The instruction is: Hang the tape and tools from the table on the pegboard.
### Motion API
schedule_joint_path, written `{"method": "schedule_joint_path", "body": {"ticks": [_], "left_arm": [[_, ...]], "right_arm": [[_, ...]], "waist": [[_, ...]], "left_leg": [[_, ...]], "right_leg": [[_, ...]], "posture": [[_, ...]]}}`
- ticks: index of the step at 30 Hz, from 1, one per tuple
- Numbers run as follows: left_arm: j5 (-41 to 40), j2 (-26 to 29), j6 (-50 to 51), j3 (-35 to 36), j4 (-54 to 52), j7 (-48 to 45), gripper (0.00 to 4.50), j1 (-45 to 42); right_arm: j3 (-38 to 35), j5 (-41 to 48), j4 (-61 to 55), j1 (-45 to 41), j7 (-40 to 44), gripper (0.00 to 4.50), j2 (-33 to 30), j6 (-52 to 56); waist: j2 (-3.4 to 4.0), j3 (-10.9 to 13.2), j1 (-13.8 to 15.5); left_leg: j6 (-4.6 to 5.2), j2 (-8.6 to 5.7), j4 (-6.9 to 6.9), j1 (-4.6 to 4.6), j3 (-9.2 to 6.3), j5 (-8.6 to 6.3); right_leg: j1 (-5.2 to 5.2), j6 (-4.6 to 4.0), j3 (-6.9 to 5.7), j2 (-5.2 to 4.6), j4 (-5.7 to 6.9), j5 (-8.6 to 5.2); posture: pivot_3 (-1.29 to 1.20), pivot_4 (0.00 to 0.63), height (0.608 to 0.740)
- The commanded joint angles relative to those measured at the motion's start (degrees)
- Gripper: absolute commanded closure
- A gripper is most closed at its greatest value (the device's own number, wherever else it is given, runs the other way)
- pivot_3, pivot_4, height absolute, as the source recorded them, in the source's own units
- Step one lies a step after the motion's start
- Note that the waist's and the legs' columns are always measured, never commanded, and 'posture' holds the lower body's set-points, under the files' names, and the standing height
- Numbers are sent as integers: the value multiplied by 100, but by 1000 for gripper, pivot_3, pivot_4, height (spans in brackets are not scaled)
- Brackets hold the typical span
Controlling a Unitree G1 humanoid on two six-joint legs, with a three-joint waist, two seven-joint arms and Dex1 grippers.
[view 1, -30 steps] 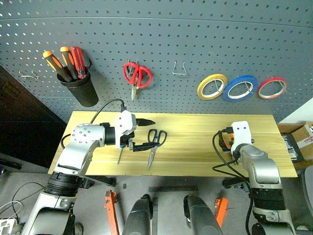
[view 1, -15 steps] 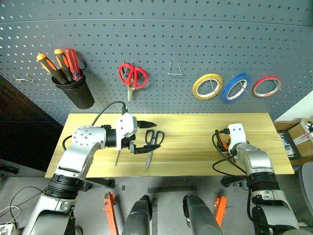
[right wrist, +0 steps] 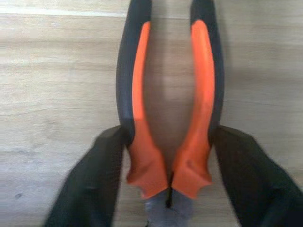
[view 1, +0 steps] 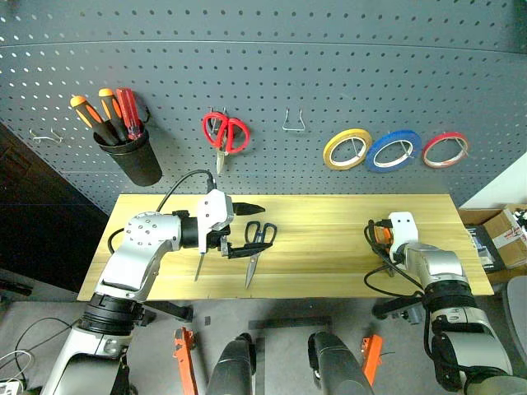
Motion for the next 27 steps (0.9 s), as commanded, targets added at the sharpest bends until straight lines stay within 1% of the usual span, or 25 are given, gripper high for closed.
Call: {"method": "schedule_joint_path", "body": {"ticks": [1,3,5,8,10,12,13,15,17,20,25,27], "left_arm": [[-397,11,131,304,-283,-29,408,90],[-507,52,176,368,-318,-74,408,130],[-566,118,228,459,-338,-57,408,183],[-704,173,305,689,-420,29,408,304],[-898,174,481,900,-537,154,408,386],[-870,127,382,1093,-640,401,408,454],[-829,105,319,1143,-672,495,408,475],[-927,19,387,1388,-762,832,408,488],[-1014,-26,485,1594,-841,1108,408,522],[-1143,-19,593,1823,-896,1324,408,615],[-1276,-18,760,2002,-859,1618,408,528],[-1279,-20,805,1999,-882,1673,408,487]], "right_arm": [[34,90,-338,158,24,2005,77,59],[83,75,-487,227,26,2005,81,28],[233,24,-1005,407,131,2005,23,-82],[496,66,-2351,851,365,2005,-92,-4],[592,300,-3519,1259,487,2006,13,245],[754,420,-4671,1623,477,2006,170,334],[802,432,-4982,1711,439,2006,217,359],[810,452,-5798,1603,-37,2006,789,46],[877,347,-6204,1294,-414,2007,1253,-329],[1216,-70,-5984,461,-657,2008,1484,-1179],[1397,-275,-4623,-873,-811,2013,1856,-2376],[1415,-317,-3955,-1364,-830,2013,1995,-2824]], "waist": [[0,0,-1],[1,-1,-6],[1,-1,-5],[1,-1,-7],[1,-1,-8],[1,-1,-5],[1,-1,-7],[1,-1,-11],[1,-1,-10],[2,0,-15],[-5,-4,50],[-5,-4,67]], "left_leg": [[0,0,0,0,0,0],[0,2,-1,0,0,0],[0,1,-1,0,0,0],[0,3,-4,-1,0,0],[0,3,-3,-2,1,0],[0,7,-2,-2,-2,0],[0,12,-2,-2,-5,0],[0,11,1,0,-6,3],[0,13,0,1,-6,17],[-10,16,-1,1,-3,45],[-16,17,-10,1,-4,76],[-16,16,-14,1,-4,77]], "right_leg": [[0,0,0,0,0,0],[-1,0,0,1,0,0],[-1,0,0,1,1,0],[-9,0,3,-1,9,0],[-23,1,11,-6,36,-1],[-26,0,9,-4,44,-2],[-27,-2,7,-2,48,-3],[-27,-2,7,1,54,-4],[-30,-2,7,2,55,-5],[-34,13,9,1,54,0],[-33,7,-14,0,54,13],[-33,-13,-17,3,54,23]], "posture": [[-65,205,740],[-64,204,740],[-60,204,740],[-51,204,740],[-47,209,740],[-46,213,740],[-46,213,740],[-40,217,740],[-30,224,740],[-24,225,740],[-11,224,740],[-4,224,740]]}}
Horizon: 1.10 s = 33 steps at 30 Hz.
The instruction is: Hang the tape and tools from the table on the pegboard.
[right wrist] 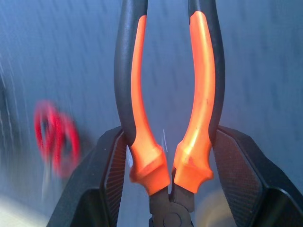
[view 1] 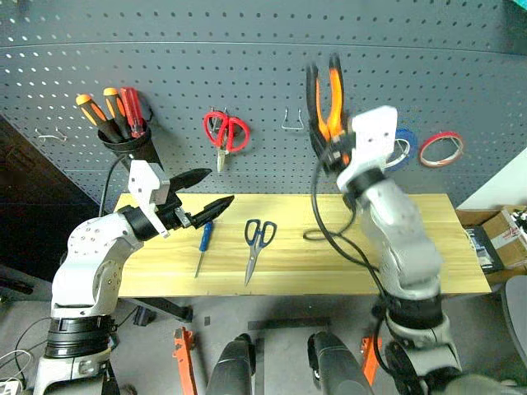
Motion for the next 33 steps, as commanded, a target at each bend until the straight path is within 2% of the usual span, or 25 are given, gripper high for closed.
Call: {"method": "schedule_joint_path", "body": {"ticks": [1,10,18,25,33], "left_arm": [[-155,7,52,106,-230,125,408,-142],[-120,-155,122,-146,-485,212,408,-245],[-86,-228,111,-215,-370,233,408,-440],[-74,-243,70,-231,-301,183,408,-501],[118,-306,29,-291,-144,362,408,-527]], "right_arm": [[38,-105,983,-702,-85,2013,200,-911],[-36,-432,4082,-2037,-90,2014,109,-3230],[-60,-696,5813,-2491,-269,2014,-162,-4433],[-127,-780,6404,-2515,-406,2015,-310,-4869],[-115,-608,6026,-1770,-259,2017,-154,-4231]], "waist": [[0,0,26],[-1,1,132],[-2,2,133],[-3,3,116],[-3,2,121]], "left_leg": [[0,-1,-1,0,2,0],[-1,-6,-38,-5,10,1],[-25,-6,-84,-8,14,16],[-27,-6,-97,-8,15,17],[-31,-7,-95,-7,11,23]], "right_leg": [[-1,-8,1,0,1,5],[-20,-14,6,-2,-1,5],[-46,-22,10,-2,2,1],[-51,-27,11,-1,2,-2],[-48,-27,9,-1,9,-2]], "posture": [[6,223,740],[42,228,740],[56,231,740],[56,231,740],[48,228,740]]}}
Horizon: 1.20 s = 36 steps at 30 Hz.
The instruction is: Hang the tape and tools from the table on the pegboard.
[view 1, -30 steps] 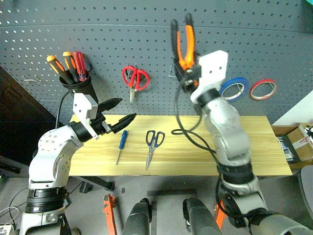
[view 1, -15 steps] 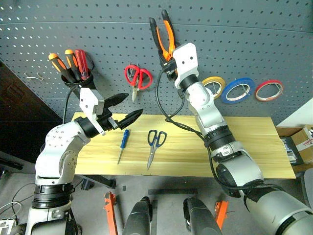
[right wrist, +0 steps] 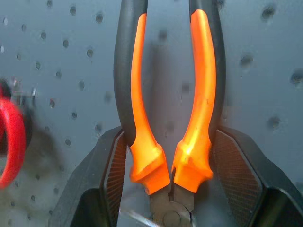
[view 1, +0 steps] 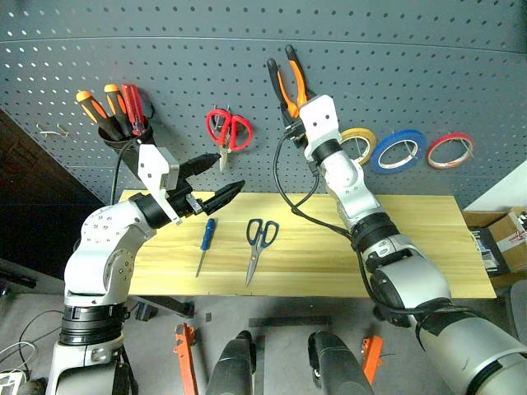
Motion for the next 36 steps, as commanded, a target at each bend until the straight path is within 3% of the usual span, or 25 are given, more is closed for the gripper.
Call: {"method": "schedule_joint_path", "body": {"ticks": [1,4,10,11,18,22,27,36], "left_arm": [[128,-30,-101,-28,-22,169,408,-22],[209,-66,-50,-86,-46,268,408,85],[397,-180,660,-327,-281,913,408,402],[449,-206,865,-401,-348,1080,408,501],[1206,-337,2438,-1358,-671,2246,408,985],[1543,-833,3104,-1892,-645,2881,408,1097],[1877,-1417,3571,-2027,-98,3505,408,887],[2389,-2264,3121,-2029,1655,4074,408,43]], "right_arm": [[-116,197,-645,316,139,2017,84,526],[-136,266,-1172,632,212,2017,100,1021],[-78,637,-3443,1625,893,156,-100,2940],[-47,776,-4047,1856,1123,66,-206,3427],[126,2151,-7333,3052,2471,66,-1226,6284],[278,3085,-8627,3624,3003,66,-1829,7450],[252,3450,-9043,3815,2870,66,-1996,7994],[118,3532,-9158,3989,2419,66,-1988,8183]], "waist": [[0,0,4],[-1,-1,5],[-3,-2,15],[-3,-2,18],[-3,-2,-11],[-9,2,-15],[-16,5,-31],[-21,8,7]], "left_leg": [[0,0,0,0,0,0],[0,0,1,2,-2,0],[1,0,2,3,-6,1],[2,-1,2,1,-6,1],[4,3,2,1,-15,1],[4,5,4,1,-14,1],[13,6,9,1,-8,7],[21,3,14,-8,10,13]], "right_leg": [[0,0,0,0,1,0],[2,0,0,0,2,0],[3,0,-1,-1,3,0],[2,0,0,-1,3,0],[4,2,-7,0,3,-4],[9,23,-5,-5,-3,-23],[8,25,-7,-3,-7,-23],[11,37,-8,-10,-28,-7]], "posture": [[42,229,740],[32,230,740],[21,232,740],[17,234,740],[-8,247,740],[-40,257,740],[-47,259,740],[-68,262,740]]}}
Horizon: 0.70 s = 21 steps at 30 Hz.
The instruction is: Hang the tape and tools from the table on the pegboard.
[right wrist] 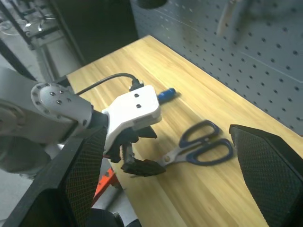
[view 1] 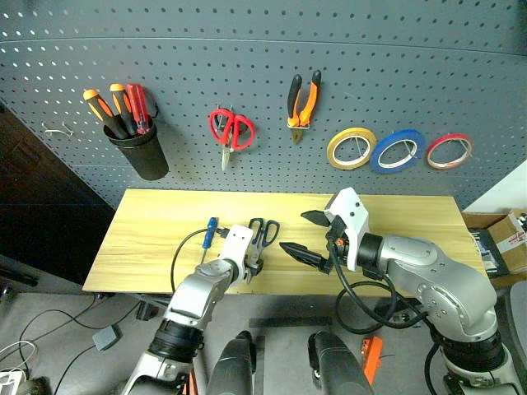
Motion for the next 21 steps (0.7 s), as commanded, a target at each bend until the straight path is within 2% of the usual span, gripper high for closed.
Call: {"method": "schedule_joint_path", "body": {"ticks": [1,5,10,13,21], "left_arm": [[129,-273,-264,31,588,63,408,-297],[285,-484,-479,43,1345,112,408,-605],[401,-542,-559,168,1719,219,408,-711],[490,-503,-787,224,1764,279,1029,-686],[204,-297,-1126,453,1340,-337,3526,-388]], "right_arm": [[-142,113,-333,61,-119,66,-27,43],[-144,184,-396,74,-193,66,-54,90],[-189,226,-397,68,-169,66,-131,102],[-264,289,-375,72,-165,0,-159,118],[-358,298,-331,95,-250,0,-276,37]], "waist": [[-1,0,4],[-1,1,-6],[-1,0,-35],[-2,0,-42],[-1,0,-39]], "left_leg": [[0,0,0,-3,1,0],[0,-2,-4,-7,3,-1],[0,-1,-3,-3,4,-1],[0,0,-2,5,4,-1],[0,2,-4,1,6,-1]], "right_leg": [[0,0,0,0,-3,0],[-1,3,1,-1,-6,-2],[2,5,0,-1,-7,-3],[8,8,0,0,-6,0],[8,9,0,-1,-20,1]], "posture": [[-67,260,740],[-89,262,740],[-94,260,740],[-94,258,740],[-91,252,740]]}}
